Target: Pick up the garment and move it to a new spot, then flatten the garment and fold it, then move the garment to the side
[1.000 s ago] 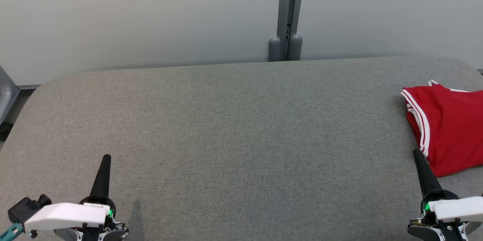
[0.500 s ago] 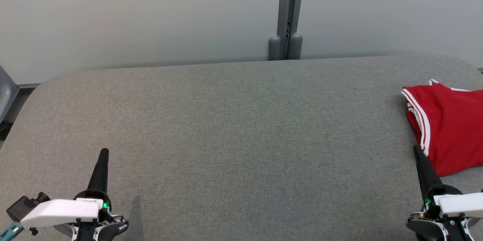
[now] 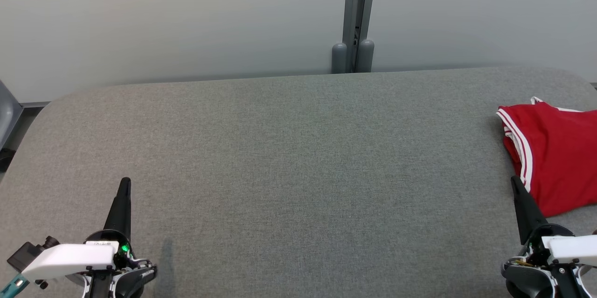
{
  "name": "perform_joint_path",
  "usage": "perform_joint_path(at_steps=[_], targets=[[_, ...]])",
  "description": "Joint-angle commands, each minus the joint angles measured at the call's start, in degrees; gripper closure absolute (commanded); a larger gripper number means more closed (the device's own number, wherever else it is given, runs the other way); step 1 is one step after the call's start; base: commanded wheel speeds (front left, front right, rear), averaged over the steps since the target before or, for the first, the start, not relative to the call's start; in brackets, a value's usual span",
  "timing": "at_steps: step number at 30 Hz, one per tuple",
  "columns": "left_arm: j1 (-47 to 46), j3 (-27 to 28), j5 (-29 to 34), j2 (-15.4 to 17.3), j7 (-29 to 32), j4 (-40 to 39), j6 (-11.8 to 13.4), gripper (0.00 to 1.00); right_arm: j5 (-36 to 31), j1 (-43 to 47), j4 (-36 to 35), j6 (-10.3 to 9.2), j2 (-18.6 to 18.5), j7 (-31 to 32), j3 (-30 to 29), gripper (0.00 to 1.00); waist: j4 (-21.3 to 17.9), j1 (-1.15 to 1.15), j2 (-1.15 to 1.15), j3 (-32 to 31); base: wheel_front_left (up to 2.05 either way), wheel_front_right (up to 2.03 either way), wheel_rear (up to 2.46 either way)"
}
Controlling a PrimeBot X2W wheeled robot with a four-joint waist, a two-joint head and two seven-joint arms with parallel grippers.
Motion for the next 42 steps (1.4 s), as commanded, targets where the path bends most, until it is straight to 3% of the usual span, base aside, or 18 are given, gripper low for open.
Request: perform_joint_path(at_steps=[1,14,42], targets=[[-1.3,0.5,-0.7,0.0,0.3,0.0,-0.4,1.0,1.1,-0.7,0.1,0.04,-0.3,0.5,-0.3,1.0,0.0,0.0,0.0,0.0,0.0,0.0,0.0],[-2.2,1.7,-5.0,-0.8,1.4,0.8,-1.4,1.0,5.9,-1.8,1.3,0.04,-0.3,1.1,-0.5,1.0,0.0,0.0,0.0,0.2,0.0,0.0,0.0],[-2.1,2.0,-4.5,-1.0,1.6,0.8,-1.4,1.0,5.4,-1.7,1.3,0.04,0.0,1.4,-0.8,1.0,0.0,0.0,0.0,0.2,0.0,0.0,0.0]])
